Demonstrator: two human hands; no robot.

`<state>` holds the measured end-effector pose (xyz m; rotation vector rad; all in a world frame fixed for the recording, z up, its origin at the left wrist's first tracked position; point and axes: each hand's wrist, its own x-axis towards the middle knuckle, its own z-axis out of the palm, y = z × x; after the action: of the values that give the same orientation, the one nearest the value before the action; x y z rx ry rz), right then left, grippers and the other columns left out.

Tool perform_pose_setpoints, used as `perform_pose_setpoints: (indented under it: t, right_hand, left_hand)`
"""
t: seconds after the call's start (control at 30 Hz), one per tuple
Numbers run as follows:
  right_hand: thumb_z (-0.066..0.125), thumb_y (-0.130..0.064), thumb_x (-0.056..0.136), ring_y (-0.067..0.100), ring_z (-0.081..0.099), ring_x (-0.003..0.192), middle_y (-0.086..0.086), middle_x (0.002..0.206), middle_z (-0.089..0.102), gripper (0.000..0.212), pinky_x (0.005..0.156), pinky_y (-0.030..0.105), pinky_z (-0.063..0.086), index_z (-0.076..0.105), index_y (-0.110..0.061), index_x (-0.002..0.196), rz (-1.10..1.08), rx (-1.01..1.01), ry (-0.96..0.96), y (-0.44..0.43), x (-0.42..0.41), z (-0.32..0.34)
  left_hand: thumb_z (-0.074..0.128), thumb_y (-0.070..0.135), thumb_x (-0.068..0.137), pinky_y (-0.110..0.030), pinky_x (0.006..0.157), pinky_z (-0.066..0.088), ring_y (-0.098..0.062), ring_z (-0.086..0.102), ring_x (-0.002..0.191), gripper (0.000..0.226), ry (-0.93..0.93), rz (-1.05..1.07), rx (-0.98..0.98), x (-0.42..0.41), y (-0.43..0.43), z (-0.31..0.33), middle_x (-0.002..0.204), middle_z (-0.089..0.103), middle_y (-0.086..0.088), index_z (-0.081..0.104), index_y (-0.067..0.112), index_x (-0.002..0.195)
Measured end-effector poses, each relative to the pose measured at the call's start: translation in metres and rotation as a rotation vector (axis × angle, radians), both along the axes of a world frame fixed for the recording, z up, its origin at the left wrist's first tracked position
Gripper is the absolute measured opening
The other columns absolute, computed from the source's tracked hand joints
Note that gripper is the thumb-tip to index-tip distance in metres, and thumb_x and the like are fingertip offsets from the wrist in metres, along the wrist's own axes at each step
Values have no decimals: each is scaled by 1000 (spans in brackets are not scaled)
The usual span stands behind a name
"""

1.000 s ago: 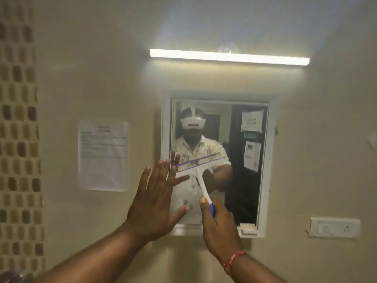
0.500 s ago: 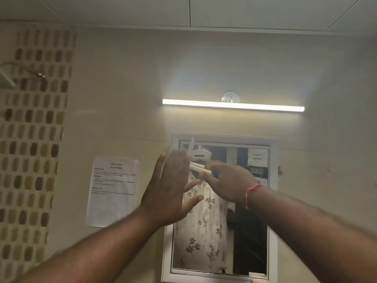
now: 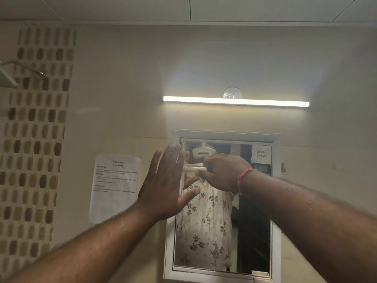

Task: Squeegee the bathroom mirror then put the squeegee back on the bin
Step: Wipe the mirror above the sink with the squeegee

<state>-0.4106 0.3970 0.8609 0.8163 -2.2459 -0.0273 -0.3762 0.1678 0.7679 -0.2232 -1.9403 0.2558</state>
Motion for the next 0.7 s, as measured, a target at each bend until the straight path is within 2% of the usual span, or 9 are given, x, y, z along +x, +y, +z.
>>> perform_pose_setpoints:
  t: [0.23,0.3,0.43,0.53,0.7]
  right_hand:
    - [41,-73,103,8,64,77,-9,91,70,42,58,26,44,60,-38,92,-17,32,35,0,-8,-3]
    - [40,-73,103,8,64,76,-9,91,69,42,56,26,41,59,-39,90,-20,40,41,0,-9,-3]
    - [37,-73,104,9,64,75,-8,89,69,46,56,27,45,64,-37,91,-20,50,56,1,-11,-1]
    - [36,-73,104,10,64,75,-7,89,68,43,53,28,38,53,-39,84,-14,50,51,5,-11,-2]
    - [36,-72,105,10,62,74,-7,89,67,42,52,27,35,52,-38,86,-26,53,53,18,-11,-3]
  left_hand:
    - [15,92,106,-70,142,16,-35,-6,181,108,-45,8,22,-6,-1,-4,193,-11,-14,-26,22,177]
    - [17,91,107,-70,142,16,-35,-5,181,108,-45,5,18,-9,1,-5,194,-10,-14,-24,21,178]
    - [23,89,108,-69,142,15,-36,-6,181,111,-46,2,2,-15,8,-7,193,-11,-15,-28,19,177]
    - [28,87,109,-69,142,16,-36,-5,181,112,-42,-4,-1,-19,15,-9,193,-10,-15,-28,19,177]
    - [27,88,109,-69,142,17,-36,-4,181,112,-41,1,-21,-24,23,-11,193,-7,-16,-23,16,178]
